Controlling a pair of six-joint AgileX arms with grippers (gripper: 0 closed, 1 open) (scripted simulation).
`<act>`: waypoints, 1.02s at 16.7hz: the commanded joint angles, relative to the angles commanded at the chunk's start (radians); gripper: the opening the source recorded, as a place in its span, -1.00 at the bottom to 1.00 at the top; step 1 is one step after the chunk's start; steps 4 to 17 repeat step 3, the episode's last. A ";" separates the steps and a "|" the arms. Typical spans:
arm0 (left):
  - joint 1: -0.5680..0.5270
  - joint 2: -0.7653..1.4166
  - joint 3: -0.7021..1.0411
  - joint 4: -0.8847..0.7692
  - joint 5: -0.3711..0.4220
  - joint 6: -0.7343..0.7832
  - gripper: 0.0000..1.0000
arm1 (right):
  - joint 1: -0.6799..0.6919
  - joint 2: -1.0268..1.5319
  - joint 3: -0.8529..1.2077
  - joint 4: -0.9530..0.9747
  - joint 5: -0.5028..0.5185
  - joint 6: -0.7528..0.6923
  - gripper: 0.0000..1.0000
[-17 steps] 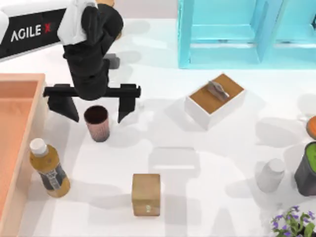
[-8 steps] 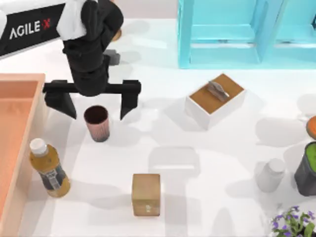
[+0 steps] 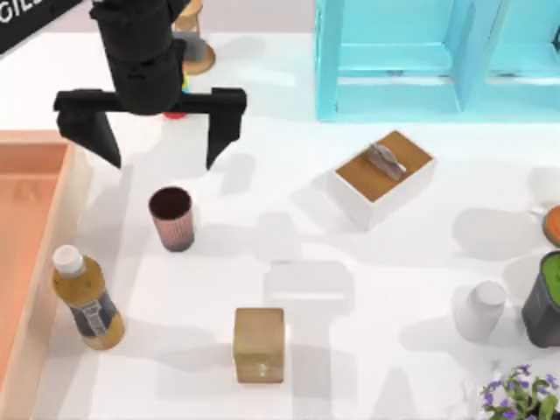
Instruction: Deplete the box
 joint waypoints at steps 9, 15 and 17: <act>0.000 -0.009 0.047 -0.048 0.000 0.000 1.00 | 0.000 0.000 0.000 0.000 0.000 0.000 1.00; 0.000 -0.009 0.047 -0.048 0.000 0.000 1.00 | 0.000 0.000 0.000 0.000 0.000 0.000 1.00; 0.000 -0.009 0.047 -0.048 0.000 0.000 1.00 | 0.000 0.000 0.000 0.000 0.000 0.000 1.00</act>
